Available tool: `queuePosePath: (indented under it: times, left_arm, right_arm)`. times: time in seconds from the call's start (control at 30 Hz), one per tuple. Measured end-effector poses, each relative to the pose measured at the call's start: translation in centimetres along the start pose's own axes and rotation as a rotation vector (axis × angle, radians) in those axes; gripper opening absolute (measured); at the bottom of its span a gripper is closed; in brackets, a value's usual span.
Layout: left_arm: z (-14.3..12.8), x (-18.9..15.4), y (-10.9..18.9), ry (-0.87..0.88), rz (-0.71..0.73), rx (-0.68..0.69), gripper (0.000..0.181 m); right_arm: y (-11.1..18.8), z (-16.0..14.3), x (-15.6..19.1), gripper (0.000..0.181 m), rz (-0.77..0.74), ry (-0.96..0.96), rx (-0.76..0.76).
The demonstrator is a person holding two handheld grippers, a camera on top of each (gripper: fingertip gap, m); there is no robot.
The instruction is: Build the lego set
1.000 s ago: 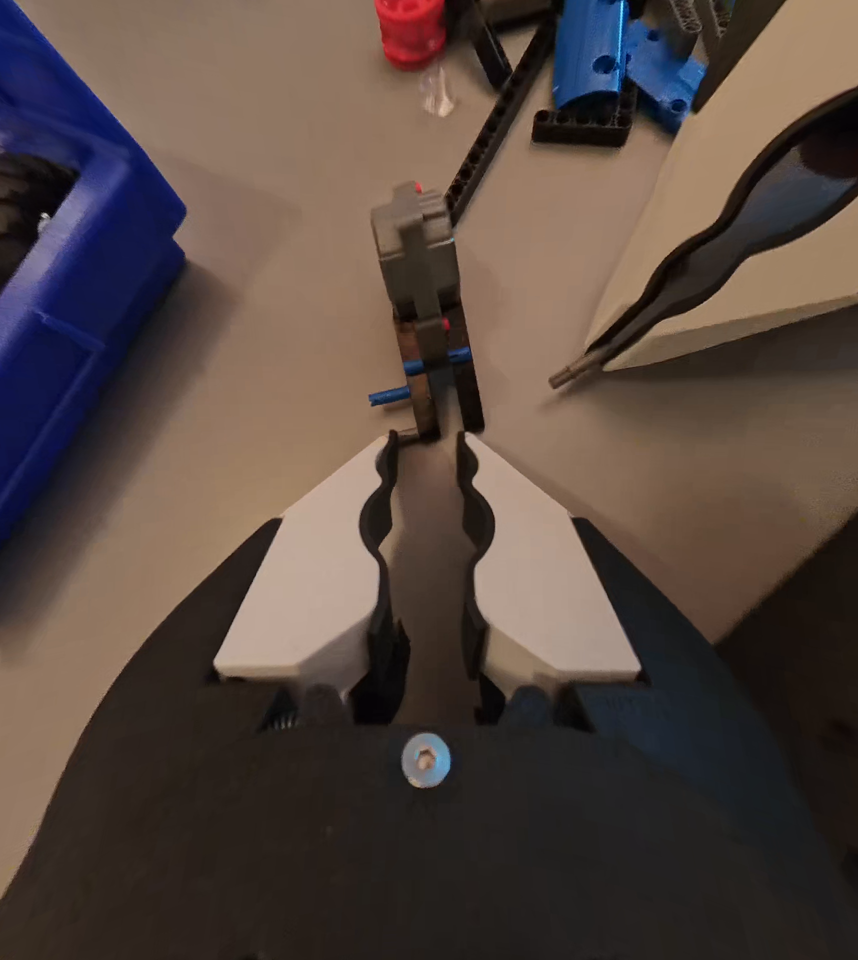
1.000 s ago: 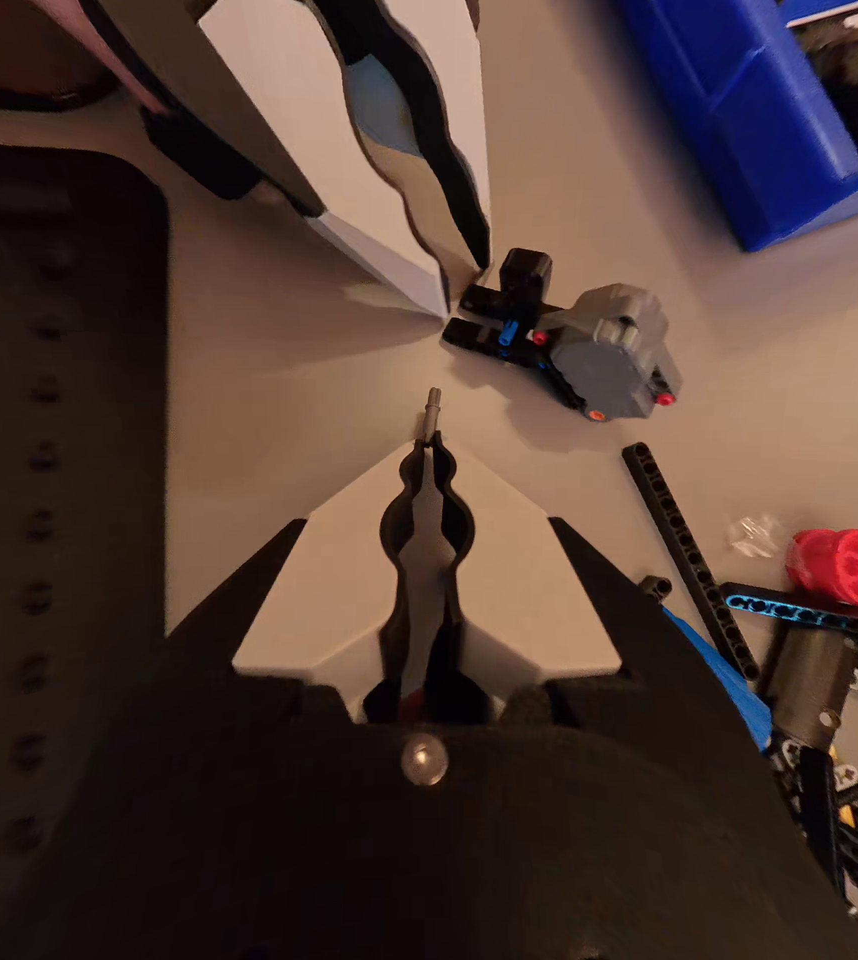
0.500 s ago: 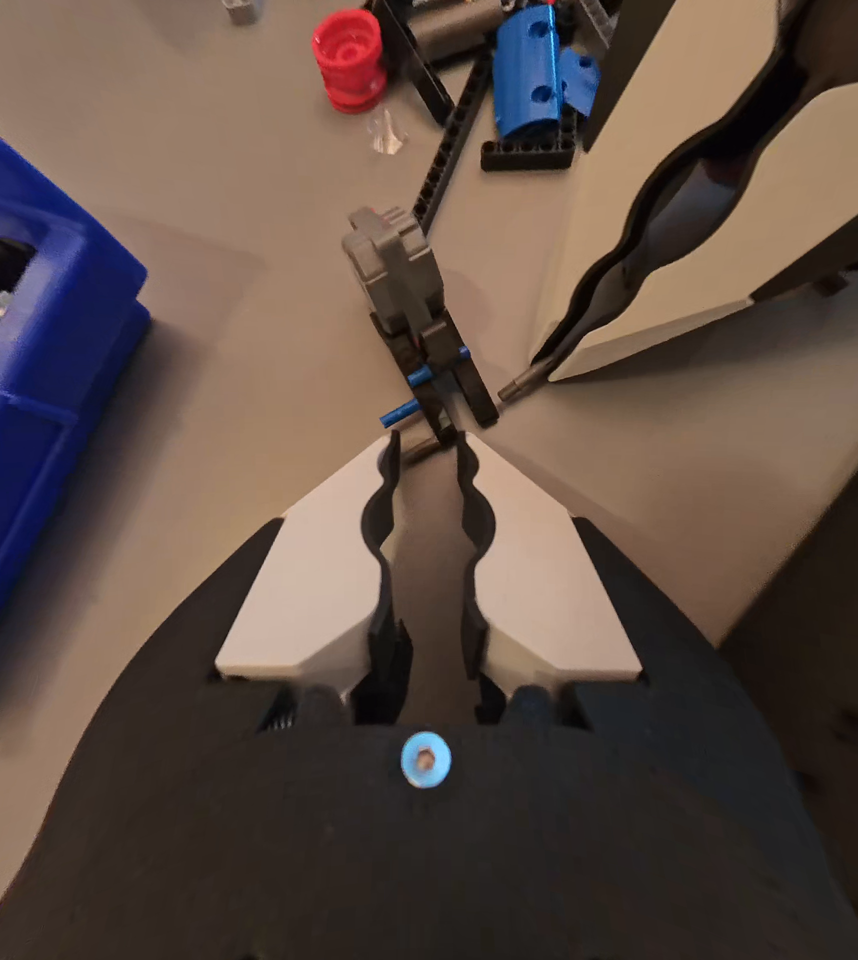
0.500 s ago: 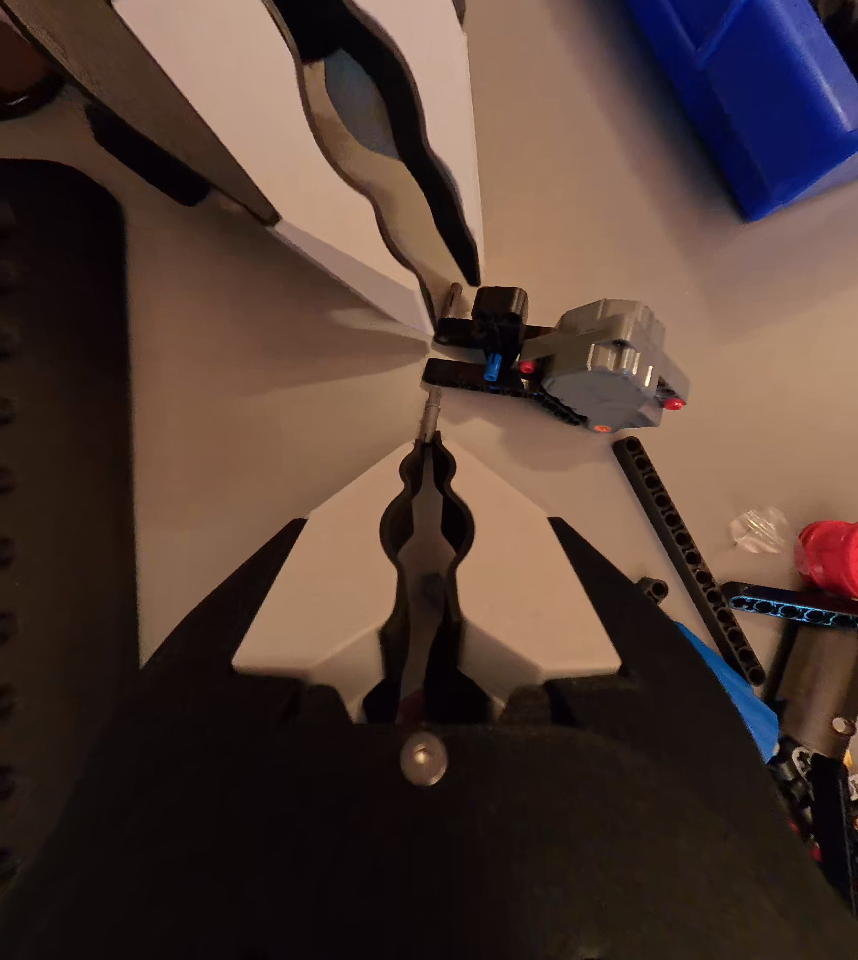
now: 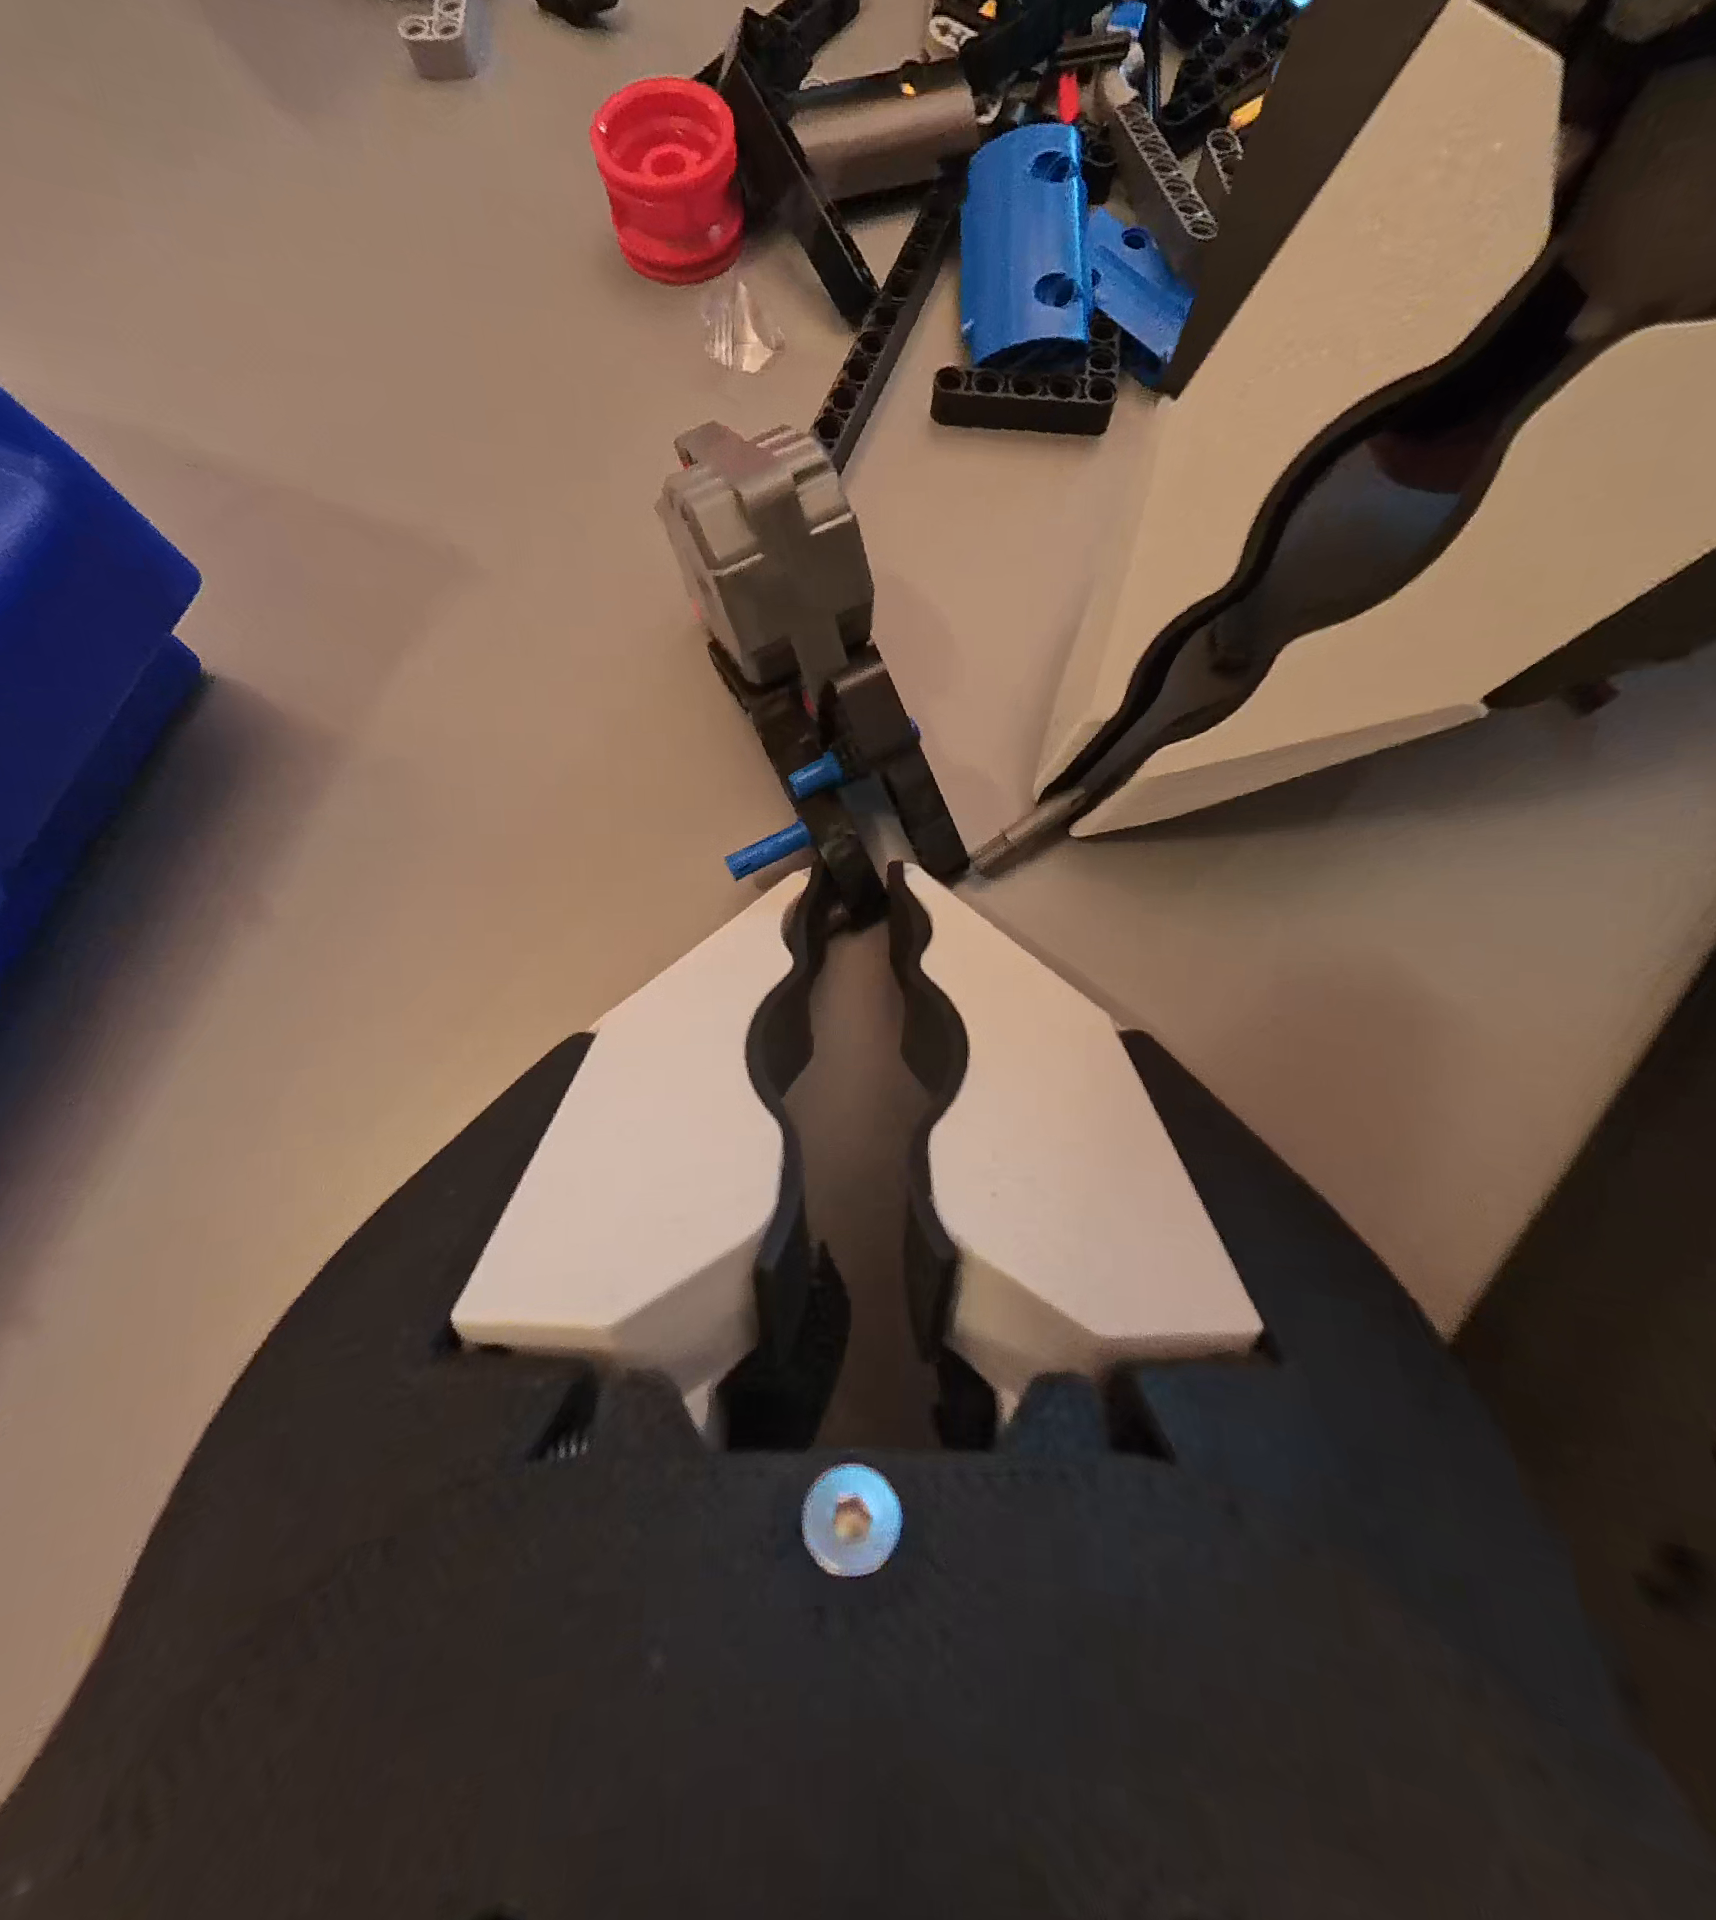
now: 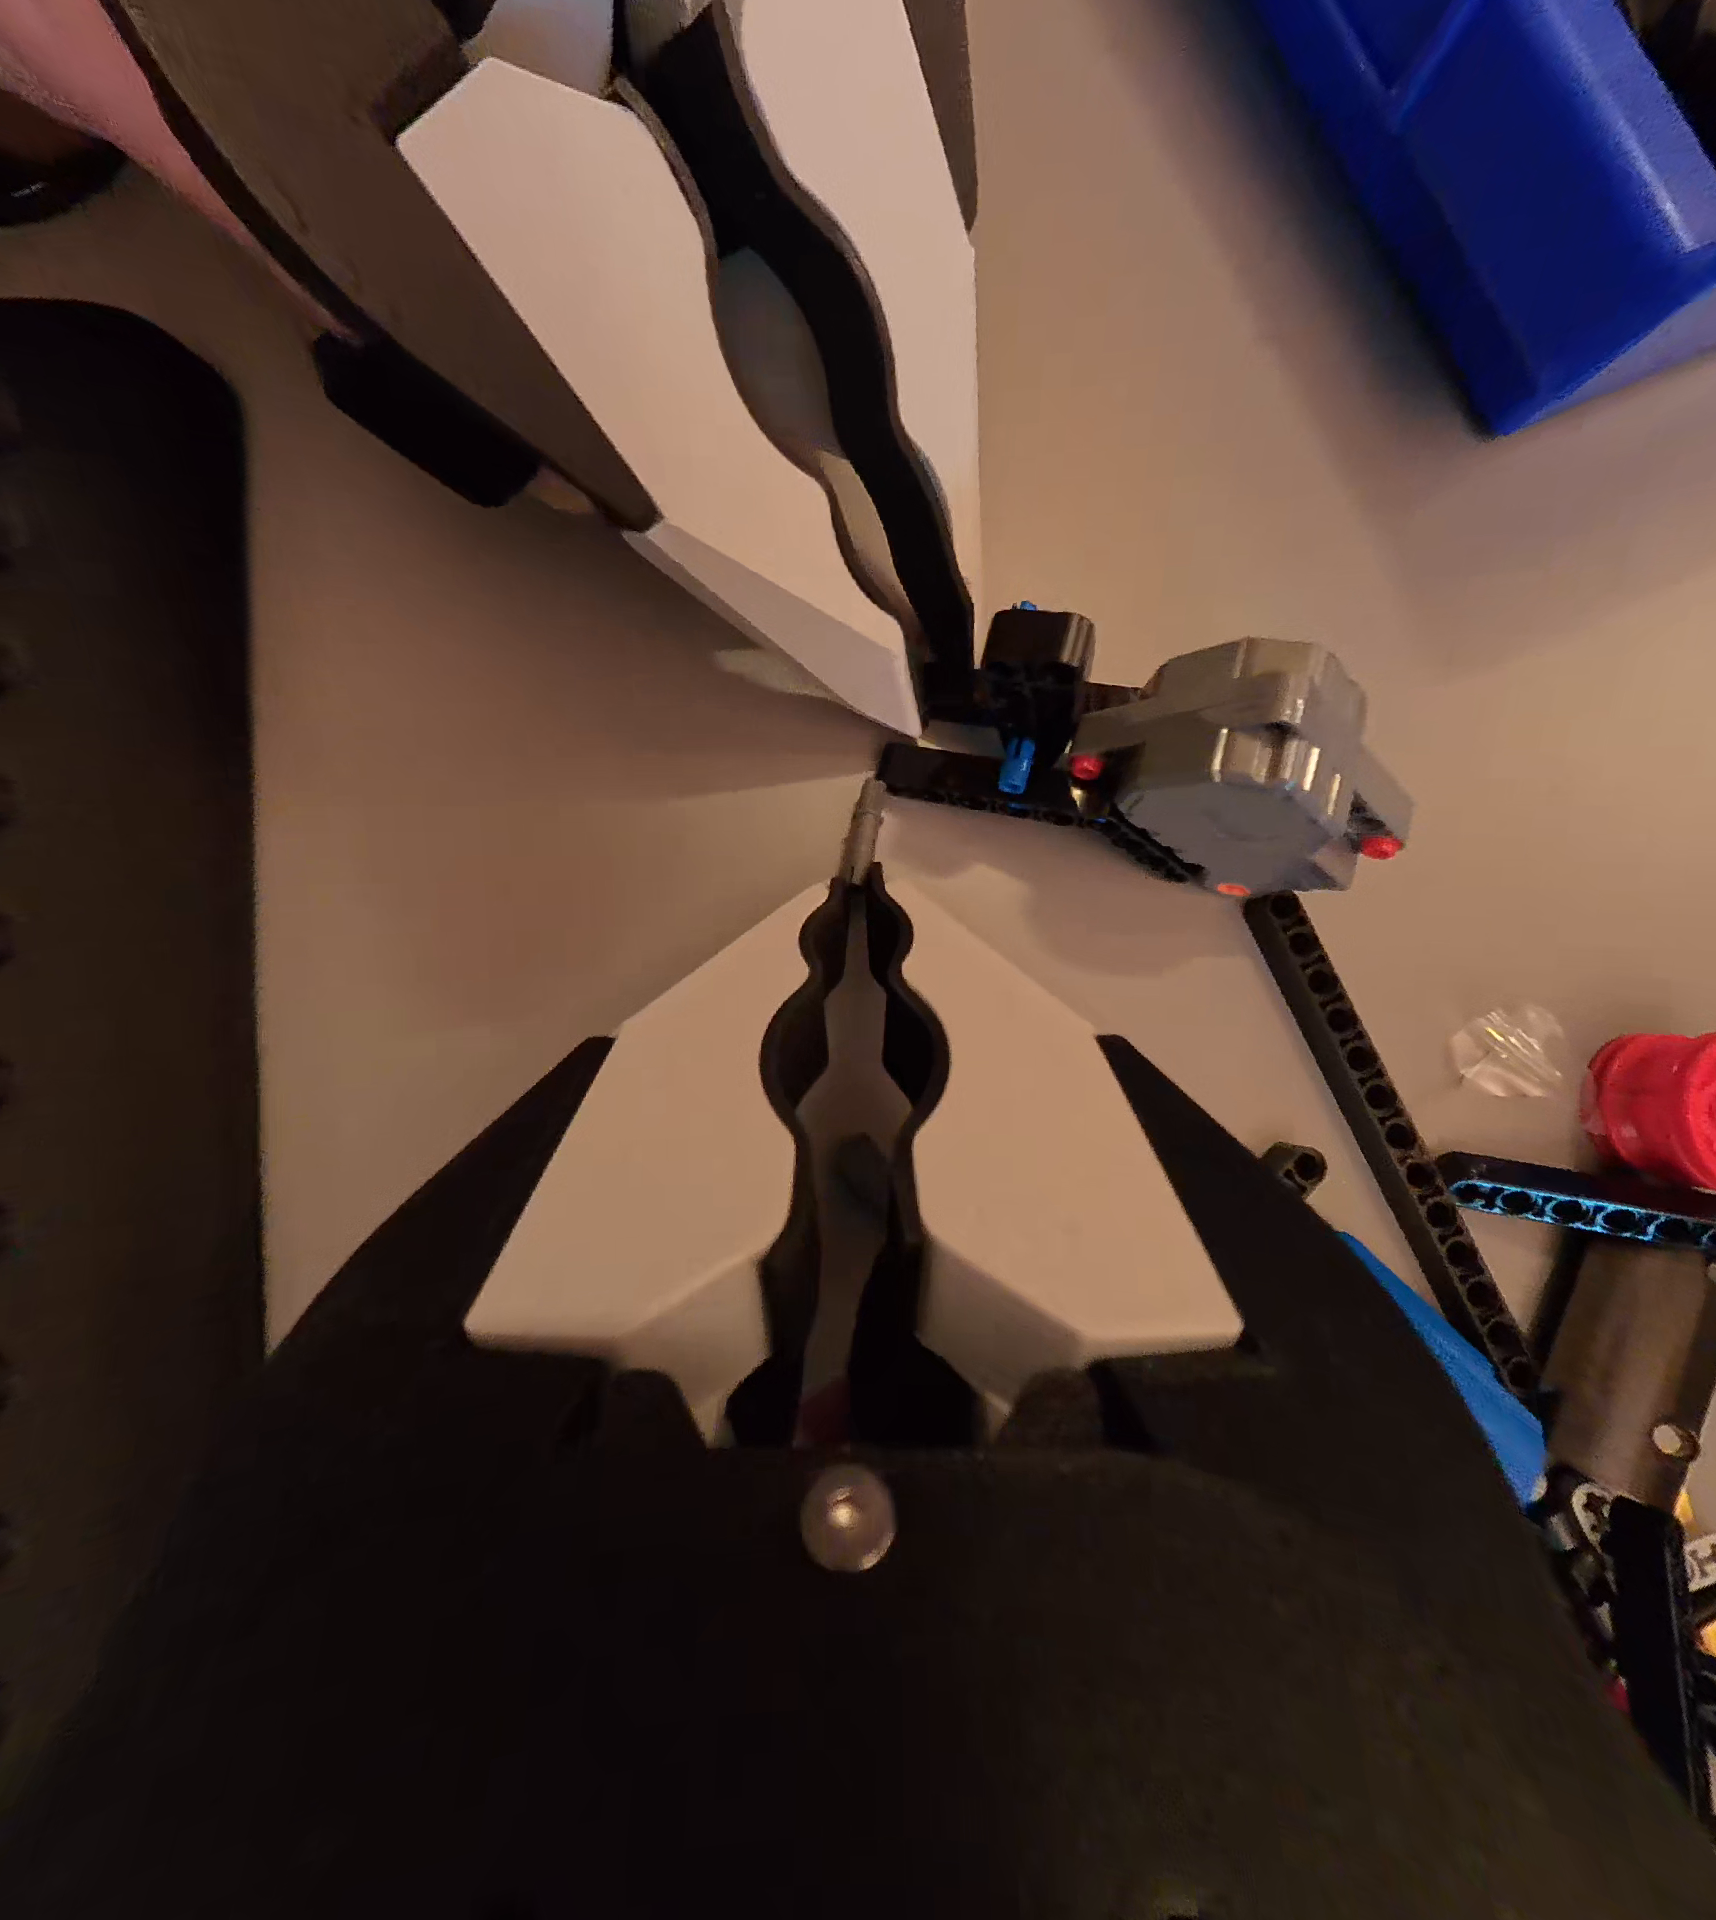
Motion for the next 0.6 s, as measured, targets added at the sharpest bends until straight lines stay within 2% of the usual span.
queuePosePath:
  times: [0.3,0.6]
  left_arm:
    - [0.22,-0.18,-0.04,0.100,-0.061,-0.005,0.008]
    - [0.32,-0.20,-0.13,0.119,-0.045,0.010,0.008]
  right_arm:
    - [0.56,-0.57,-0.33,0.001,-0.044,0.038,0.006]
    - [0.53,-0.55,-0.38,0.001,-0.052,0.034,-0.005]
Point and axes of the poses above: each gripper's, where its closed fingertips meet, y back along the fingers, z out of its top, x = y × z across the jaws, the point moved 5 cm from there along y, back along the fingers, and after that the axes turned 13 degrees about z, right-handed, at the moved point
